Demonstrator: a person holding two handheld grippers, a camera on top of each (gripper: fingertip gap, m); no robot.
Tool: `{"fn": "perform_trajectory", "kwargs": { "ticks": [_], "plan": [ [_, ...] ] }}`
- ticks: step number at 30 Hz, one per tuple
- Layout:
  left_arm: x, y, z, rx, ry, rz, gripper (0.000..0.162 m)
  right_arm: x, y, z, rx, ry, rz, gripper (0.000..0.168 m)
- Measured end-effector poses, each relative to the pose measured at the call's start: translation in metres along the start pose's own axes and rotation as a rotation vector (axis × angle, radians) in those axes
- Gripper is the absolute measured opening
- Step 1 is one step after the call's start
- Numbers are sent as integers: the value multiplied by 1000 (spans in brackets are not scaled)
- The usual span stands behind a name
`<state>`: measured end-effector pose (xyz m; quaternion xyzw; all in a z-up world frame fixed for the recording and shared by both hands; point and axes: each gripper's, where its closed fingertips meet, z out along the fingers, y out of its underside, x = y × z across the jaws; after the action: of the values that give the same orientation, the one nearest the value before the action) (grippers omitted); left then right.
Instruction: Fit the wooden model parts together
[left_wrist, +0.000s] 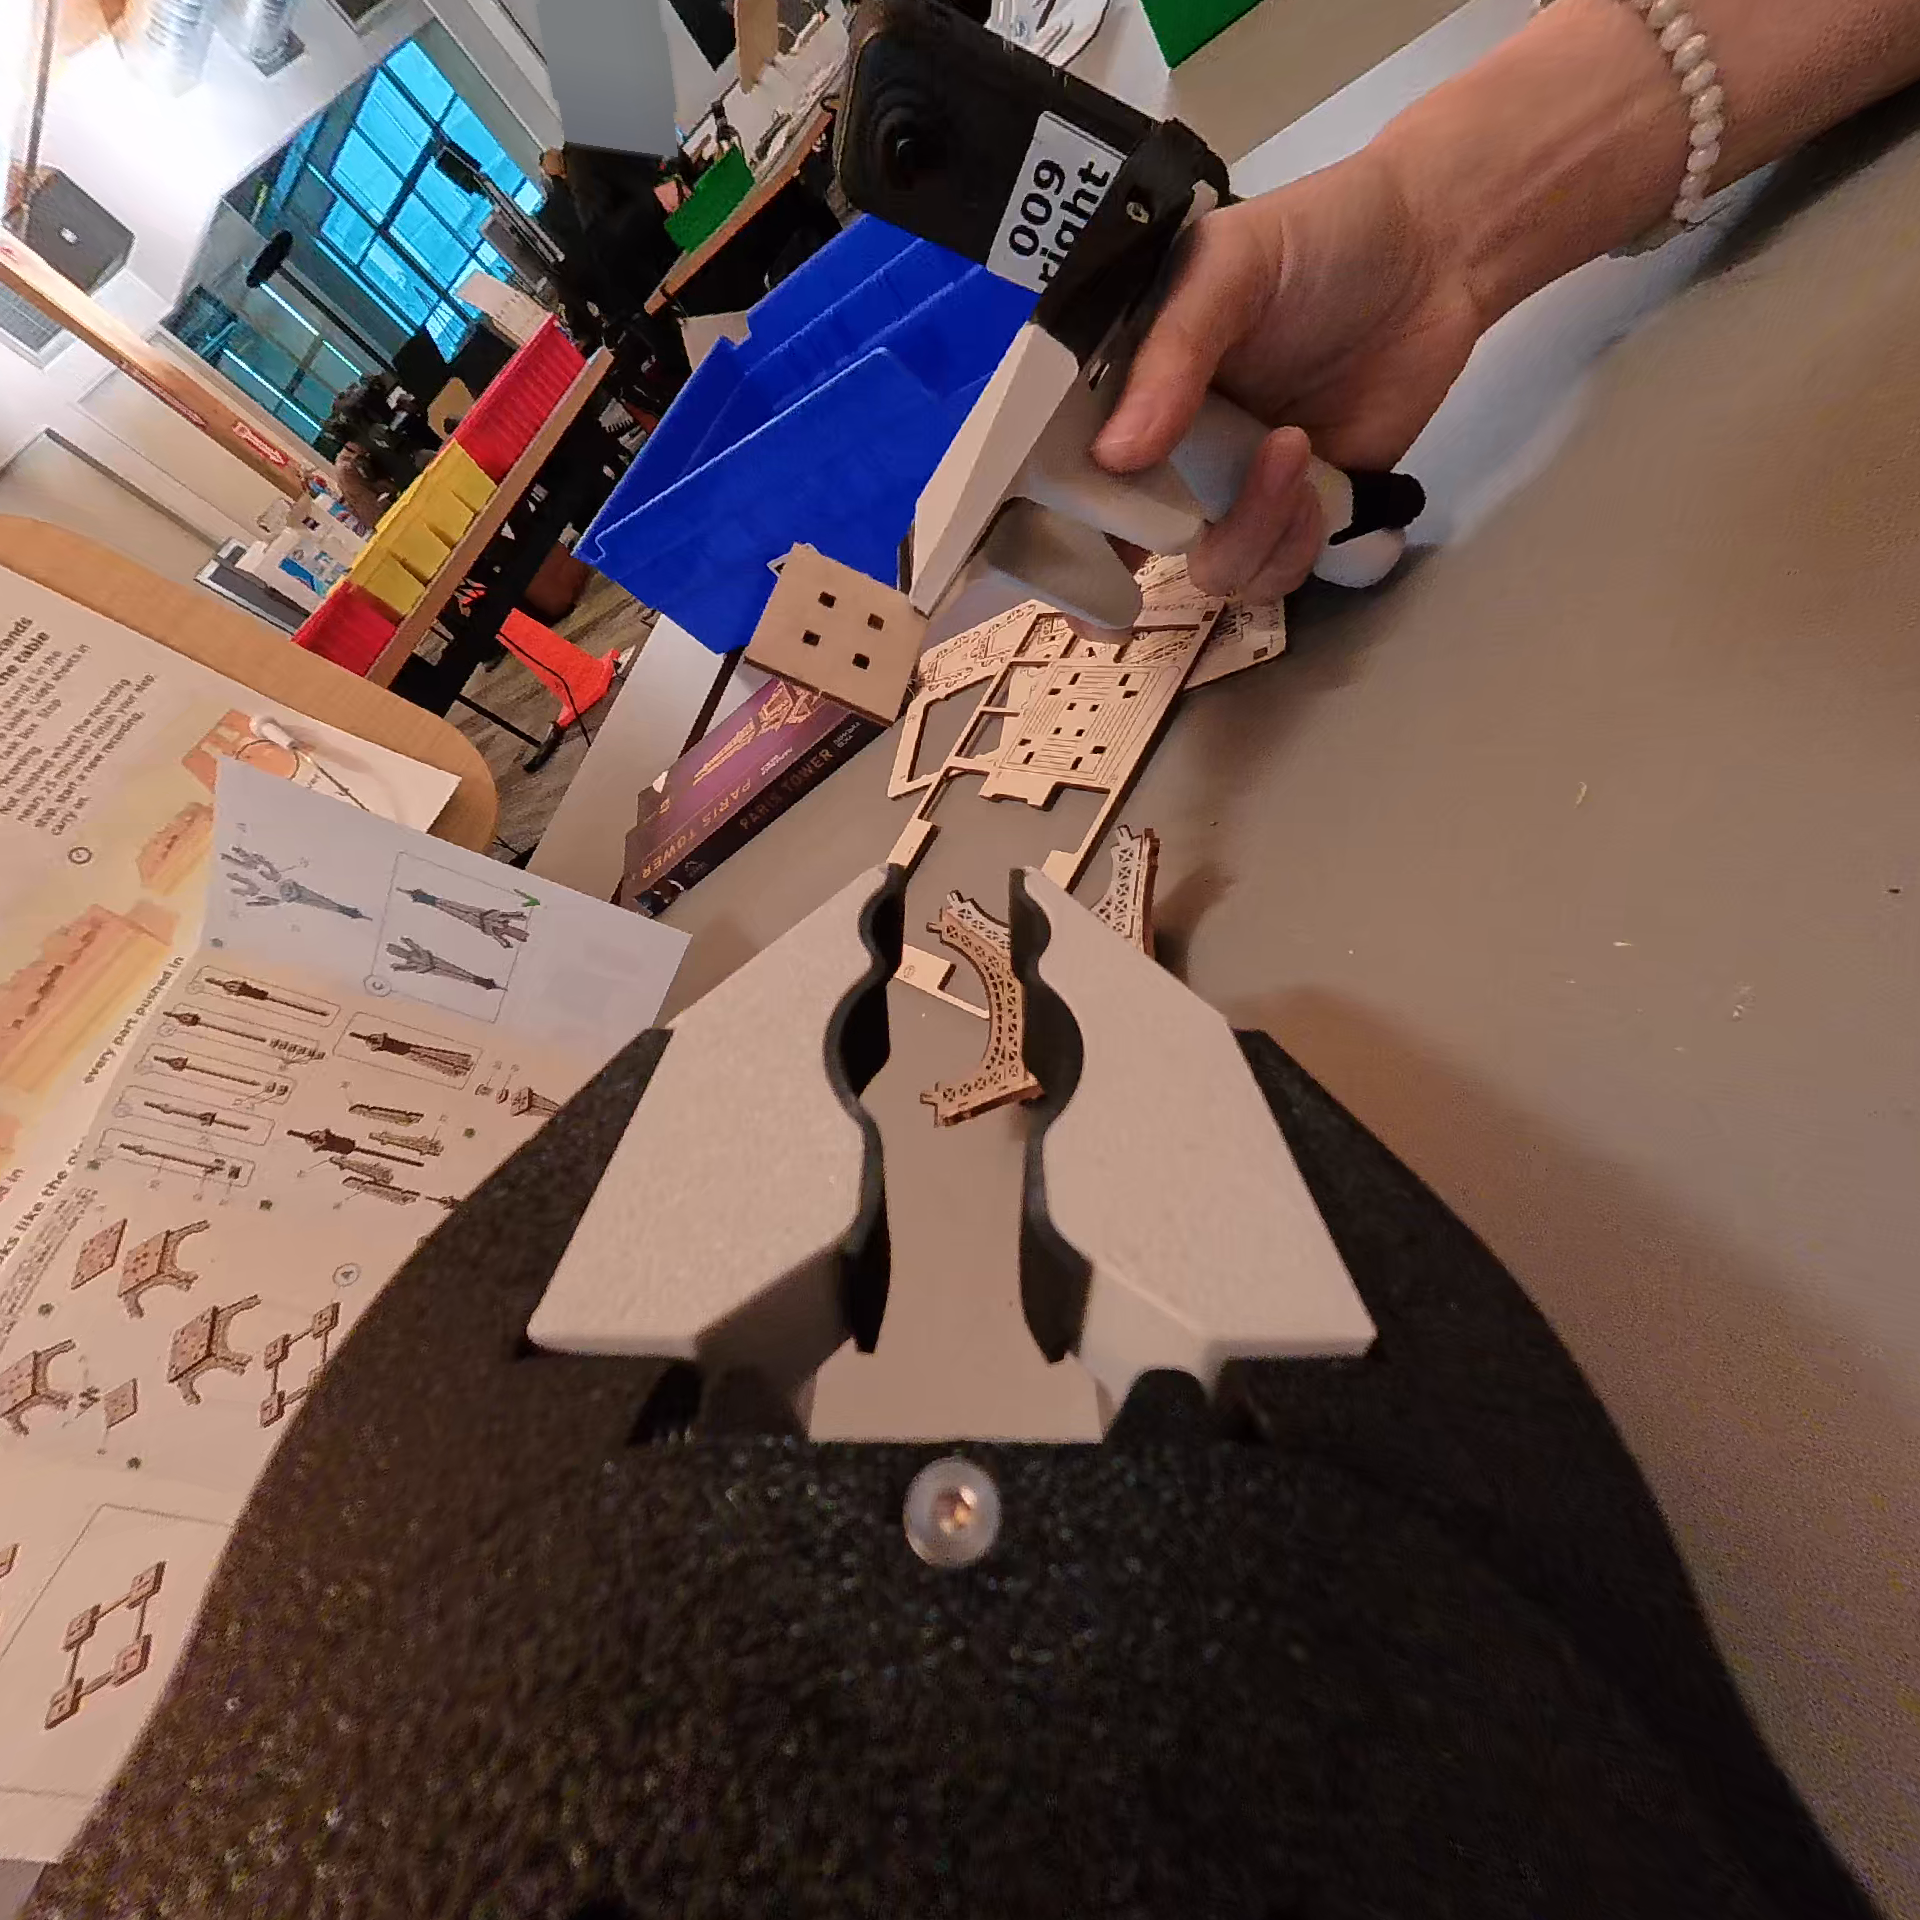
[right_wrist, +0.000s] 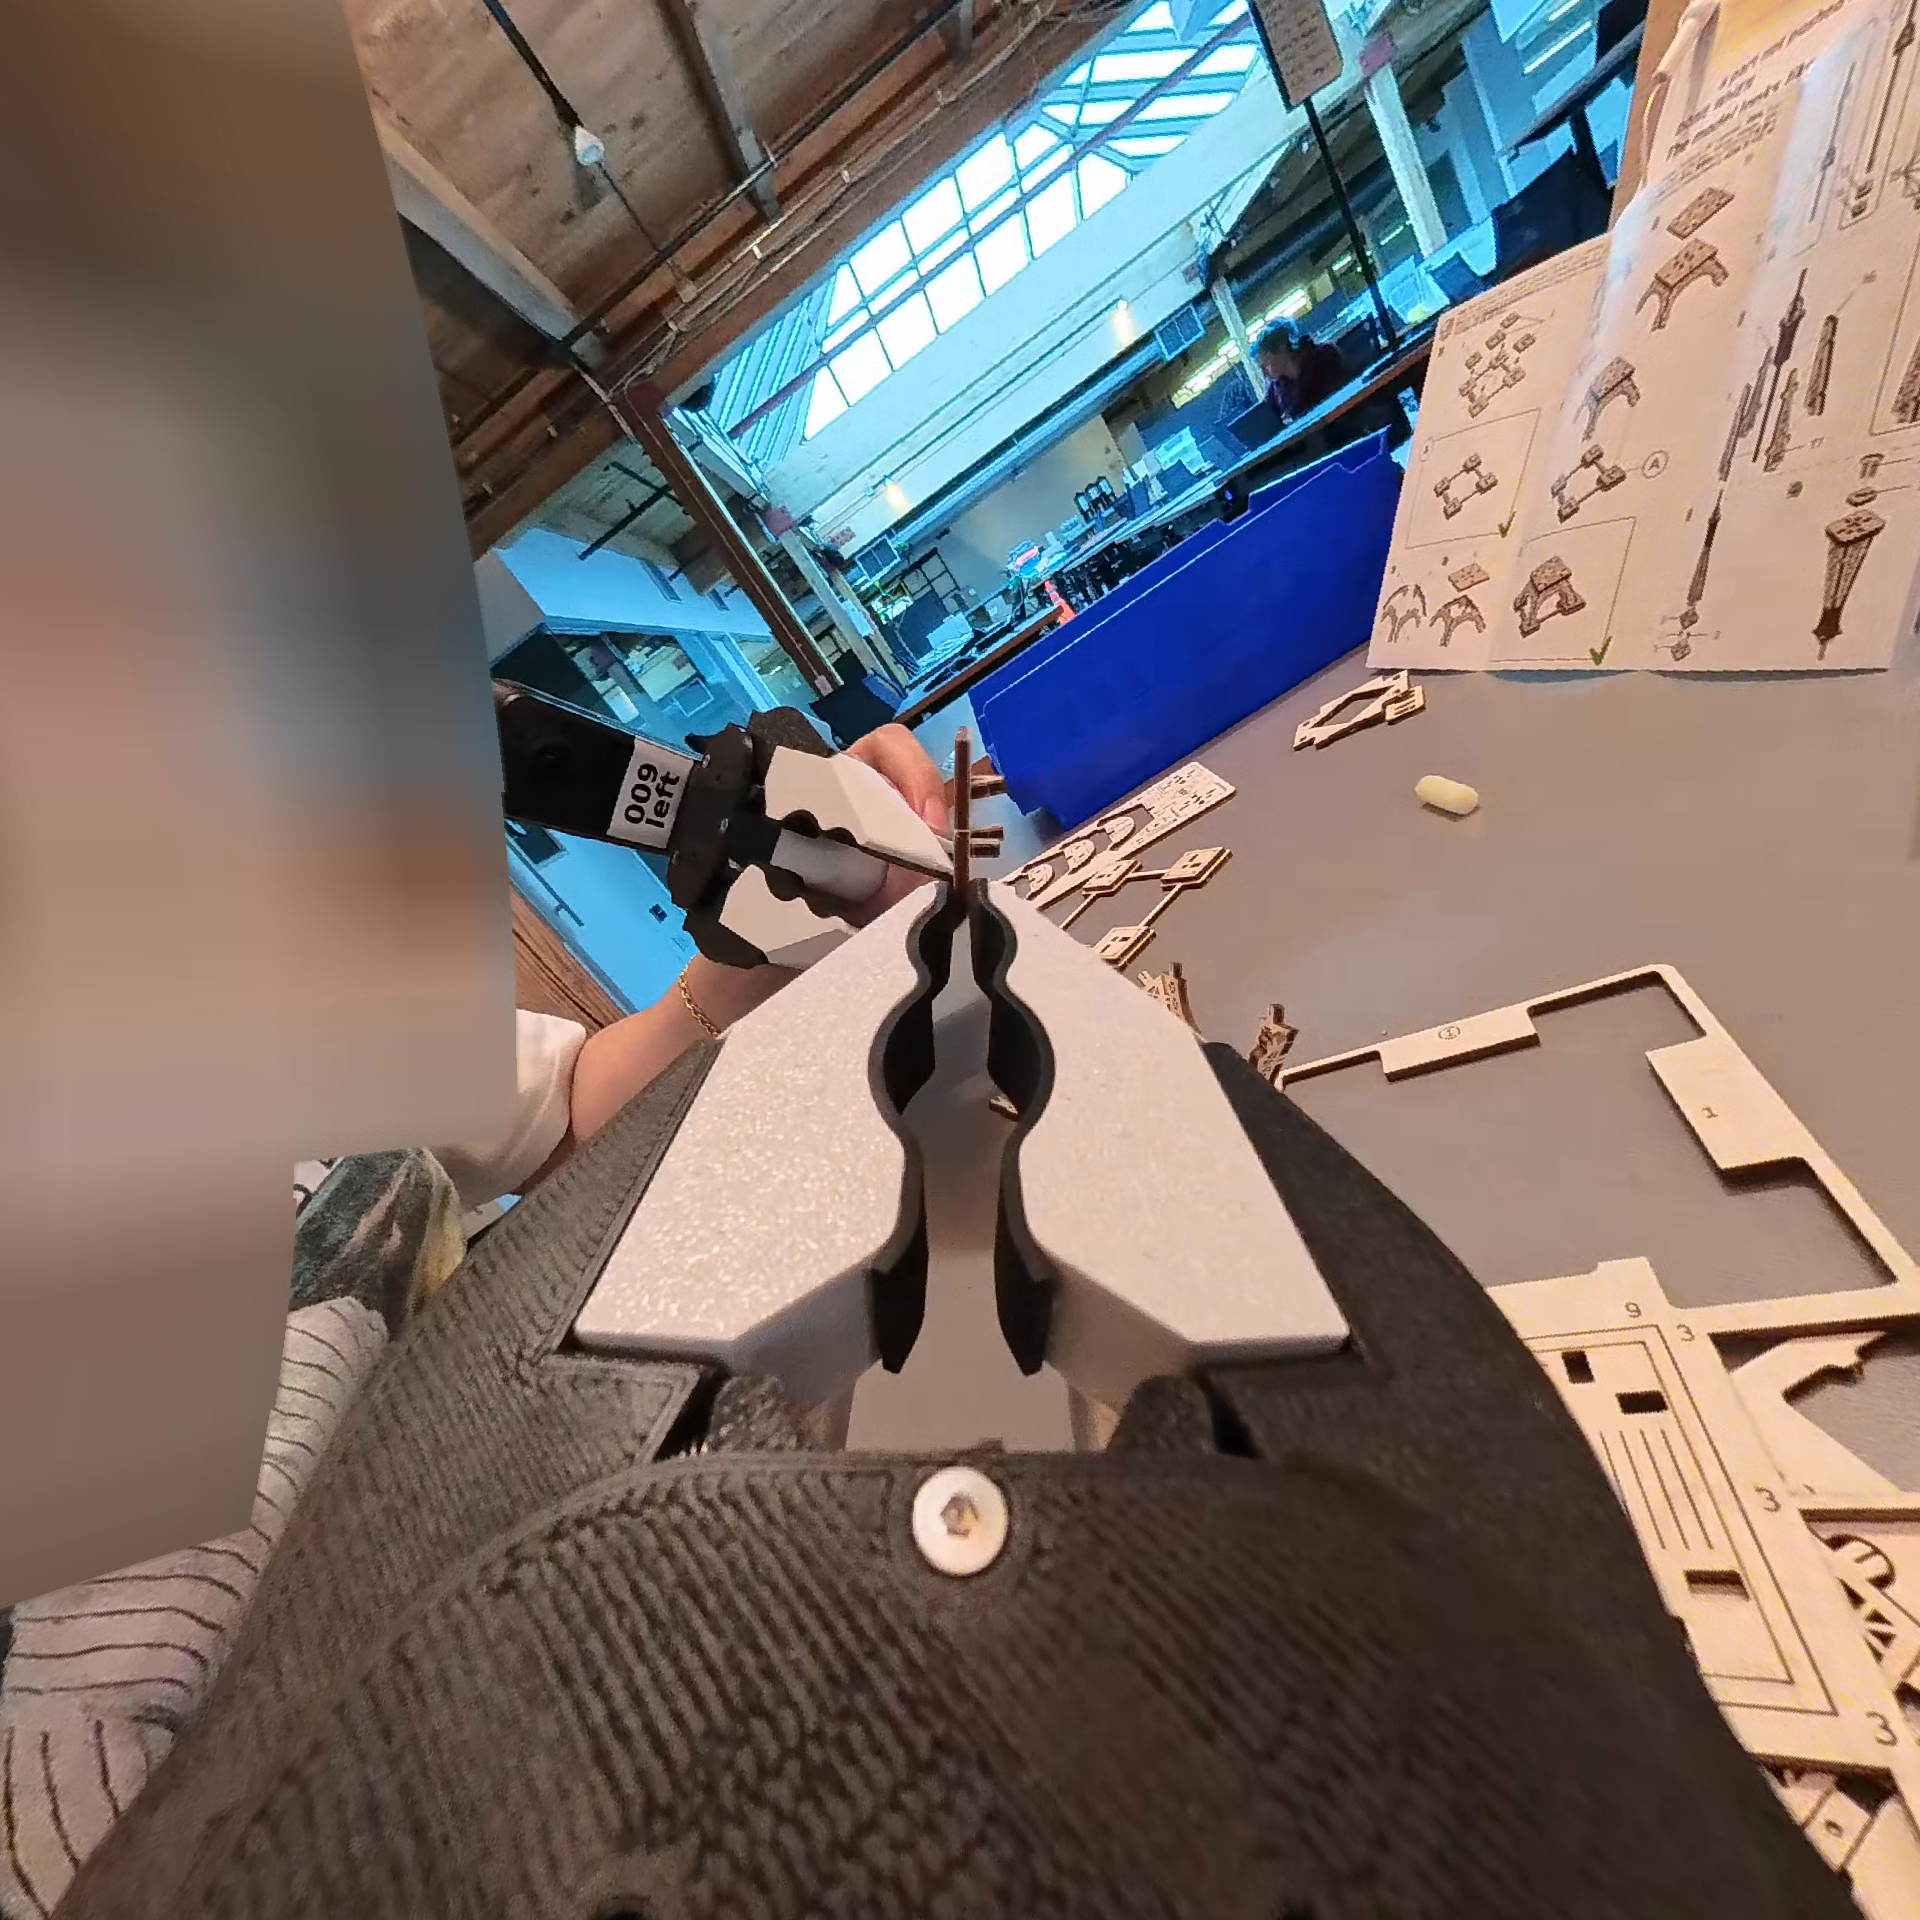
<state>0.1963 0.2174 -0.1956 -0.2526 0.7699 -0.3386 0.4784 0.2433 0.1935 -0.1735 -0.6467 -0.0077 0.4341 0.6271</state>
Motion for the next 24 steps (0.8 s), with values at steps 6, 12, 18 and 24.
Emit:
{"fn": "perform_trajectory", "kwargs": {
  "ticks": [6,12,18,24],
  "plan": [
    [2,1,1,-6,11,1,16,0,-1,-1,4,-8,12,0],
    [4,2,2,-9,17,3,16,0,-1,-1,4,-10,16,0],
    [3,3,2,-10,8,10,16,0,0,0,1,-10,16,0],
    [-1,0,0,11,-15,2,17,0,1,0,-9,-6,9,0]
  ]
}}
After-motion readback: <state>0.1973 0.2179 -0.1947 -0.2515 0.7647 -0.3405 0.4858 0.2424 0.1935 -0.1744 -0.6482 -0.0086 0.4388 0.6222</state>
